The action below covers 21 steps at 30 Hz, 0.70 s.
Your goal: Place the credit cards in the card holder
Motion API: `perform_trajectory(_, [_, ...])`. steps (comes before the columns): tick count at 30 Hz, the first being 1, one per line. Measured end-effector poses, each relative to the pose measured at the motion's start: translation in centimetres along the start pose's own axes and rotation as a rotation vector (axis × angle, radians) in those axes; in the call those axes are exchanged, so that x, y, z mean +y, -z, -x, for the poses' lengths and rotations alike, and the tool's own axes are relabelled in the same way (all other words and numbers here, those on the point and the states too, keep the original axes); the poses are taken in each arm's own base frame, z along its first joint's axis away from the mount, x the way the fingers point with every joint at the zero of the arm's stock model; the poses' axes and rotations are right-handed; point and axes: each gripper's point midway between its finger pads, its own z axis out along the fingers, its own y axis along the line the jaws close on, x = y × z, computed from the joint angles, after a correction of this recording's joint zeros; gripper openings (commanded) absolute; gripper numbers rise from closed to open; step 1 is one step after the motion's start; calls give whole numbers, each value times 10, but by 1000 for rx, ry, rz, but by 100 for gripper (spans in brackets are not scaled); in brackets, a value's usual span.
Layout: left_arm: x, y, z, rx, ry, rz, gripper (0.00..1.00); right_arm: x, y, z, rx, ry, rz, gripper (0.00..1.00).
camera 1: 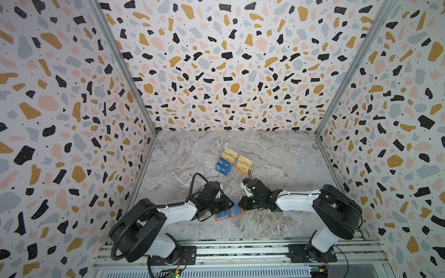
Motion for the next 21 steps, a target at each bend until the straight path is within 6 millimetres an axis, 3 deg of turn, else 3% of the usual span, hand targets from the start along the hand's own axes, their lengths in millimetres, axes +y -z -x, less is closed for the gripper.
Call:
perform_trajectory(12, [-9,-2,1,-19,20,-87,32,0,0,0,0,0,0,13])
perform_trajectory(21, [1,-1,-6,-30,62,-99,28,0,0,0,-3,-3,1,13])
